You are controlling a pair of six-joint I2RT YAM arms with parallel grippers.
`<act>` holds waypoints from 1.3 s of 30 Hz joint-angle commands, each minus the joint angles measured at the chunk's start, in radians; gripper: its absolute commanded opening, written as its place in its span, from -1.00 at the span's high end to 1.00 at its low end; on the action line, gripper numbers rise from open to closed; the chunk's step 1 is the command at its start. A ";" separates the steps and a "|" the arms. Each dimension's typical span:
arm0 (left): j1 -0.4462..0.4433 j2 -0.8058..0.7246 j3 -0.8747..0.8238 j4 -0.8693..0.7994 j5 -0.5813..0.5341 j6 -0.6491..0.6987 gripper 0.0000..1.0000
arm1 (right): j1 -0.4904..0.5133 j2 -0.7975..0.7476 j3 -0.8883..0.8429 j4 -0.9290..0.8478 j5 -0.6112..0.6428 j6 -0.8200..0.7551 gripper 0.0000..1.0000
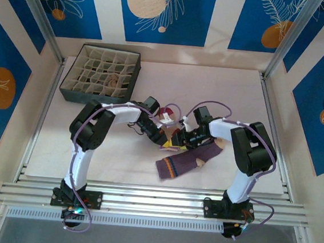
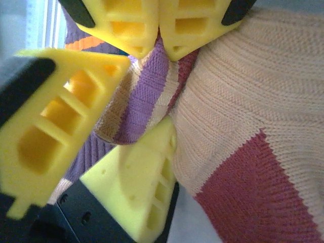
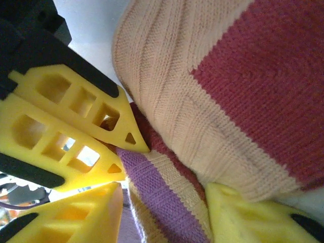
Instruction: Roll the socks
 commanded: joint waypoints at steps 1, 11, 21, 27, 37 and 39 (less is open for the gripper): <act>0.007 0.054 0.002 -0.026 -0.047 -0.053 1.00 | 0.029 -0.013 0.011 -0.049 0.067 0.011 0.39; 0.001 -0.167 -0.198 0.210 -0.171 0.060 0.65 | 0.020 0.130 0.152 -0.302 0.230 0.063 0.93; -0.079 -0.472 -0.542 0.705 -0.399 0.278 0.50 | 0.010 0.176 0.252 -0.418 0.272 0.016 0.96; -0.185 -0.492 -0.669 0.952 -0.582 0.476 0.30 | 0.007 0.206 0.286 -0.460 0.257 -0.013 0.96; -0.295 -0.344 -0.569 0.870 -0.762 0.621 0.23 | 0.003 0.203 0.298 -0.502 0.250 -0.045 0.97; -0.309 -0.312 -0.553 0.855 -0.809 0.641 0.20 | 0.001 0.204 0.296 -0.507 0.235 -0.053 0.97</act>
